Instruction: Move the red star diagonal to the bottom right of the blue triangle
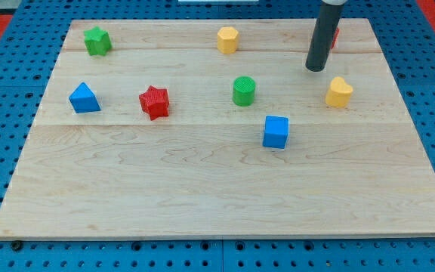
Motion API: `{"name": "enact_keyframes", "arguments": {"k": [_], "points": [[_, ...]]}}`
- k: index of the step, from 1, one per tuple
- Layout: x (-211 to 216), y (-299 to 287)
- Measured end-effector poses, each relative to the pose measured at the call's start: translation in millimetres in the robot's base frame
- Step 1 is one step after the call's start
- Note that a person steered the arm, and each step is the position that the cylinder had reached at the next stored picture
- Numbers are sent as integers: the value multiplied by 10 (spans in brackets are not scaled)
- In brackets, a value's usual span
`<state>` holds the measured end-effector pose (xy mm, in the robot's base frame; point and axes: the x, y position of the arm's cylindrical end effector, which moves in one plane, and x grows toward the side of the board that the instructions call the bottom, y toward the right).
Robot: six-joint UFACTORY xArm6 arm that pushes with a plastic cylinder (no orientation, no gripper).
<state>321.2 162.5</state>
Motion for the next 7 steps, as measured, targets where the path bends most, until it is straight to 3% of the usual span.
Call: {"name": "enact_keyframes", "arguments": {"k": [2,5,7], "points": [[0,-1],[-225,-595],[137,-1011]]}}
